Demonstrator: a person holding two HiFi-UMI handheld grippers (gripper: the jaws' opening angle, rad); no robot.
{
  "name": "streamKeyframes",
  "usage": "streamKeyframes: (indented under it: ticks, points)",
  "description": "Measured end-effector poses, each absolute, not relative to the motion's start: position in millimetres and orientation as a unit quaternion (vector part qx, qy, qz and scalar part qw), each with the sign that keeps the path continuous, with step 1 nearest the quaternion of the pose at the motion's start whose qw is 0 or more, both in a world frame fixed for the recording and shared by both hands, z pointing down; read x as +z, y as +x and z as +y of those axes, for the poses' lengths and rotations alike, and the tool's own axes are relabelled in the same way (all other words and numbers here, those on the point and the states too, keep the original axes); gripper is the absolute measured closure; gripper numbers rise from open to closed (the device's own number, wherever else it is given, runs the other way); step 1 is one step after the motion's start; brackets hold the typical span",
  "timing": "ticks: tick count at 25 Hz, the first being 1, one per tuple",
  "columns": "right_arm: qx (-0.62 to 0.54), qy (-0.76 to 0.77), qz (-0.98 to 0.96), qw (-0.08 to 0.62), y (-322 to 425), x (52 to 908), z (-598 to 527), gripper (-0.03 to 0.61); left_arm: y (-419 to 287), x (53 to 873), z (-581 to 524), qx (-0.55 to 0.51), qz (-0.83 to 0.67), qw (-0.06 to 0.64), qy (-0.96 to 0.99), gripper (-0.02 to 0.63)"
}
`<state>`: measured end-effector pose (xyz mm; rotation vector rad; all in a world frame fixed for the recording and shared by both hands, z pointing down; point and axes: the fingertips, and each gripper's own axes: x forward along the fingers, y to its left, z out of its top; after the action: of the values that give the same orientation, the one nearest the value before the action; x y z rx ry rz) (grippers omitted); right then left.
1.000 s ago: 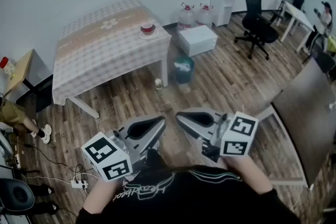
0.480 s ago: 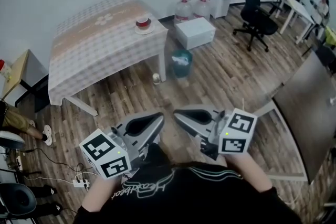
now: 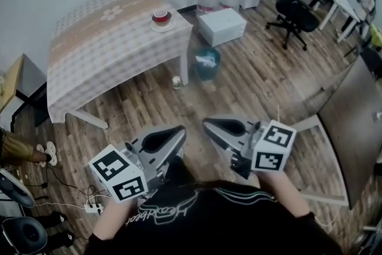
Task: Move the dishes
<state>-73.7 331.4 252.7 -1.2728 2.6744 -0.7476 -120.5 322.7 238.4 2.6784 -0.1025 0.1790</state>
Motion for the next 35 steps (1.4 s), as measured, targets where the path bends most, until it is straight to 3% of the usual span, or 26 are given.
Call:
streamKeyframes:
  ticks: [11,20,35]
  points:
    - [-0.289,-0.381,0.877,0.051,-68,323,267,0.566,-114,306,260,0.070,-0.067,0.255,0.962,0.618]
    - [-0.304,-0.398,0.864,0.055,-68,336,142,0.566,-121,324,134,0.060,-0.052,0.300,0.951,0.618]
    - [-0.305,-0.392,0.866,0.052,22,351,17,0.566,-33,353,7,0.083,-0.102,0.323,0.937,0.617]
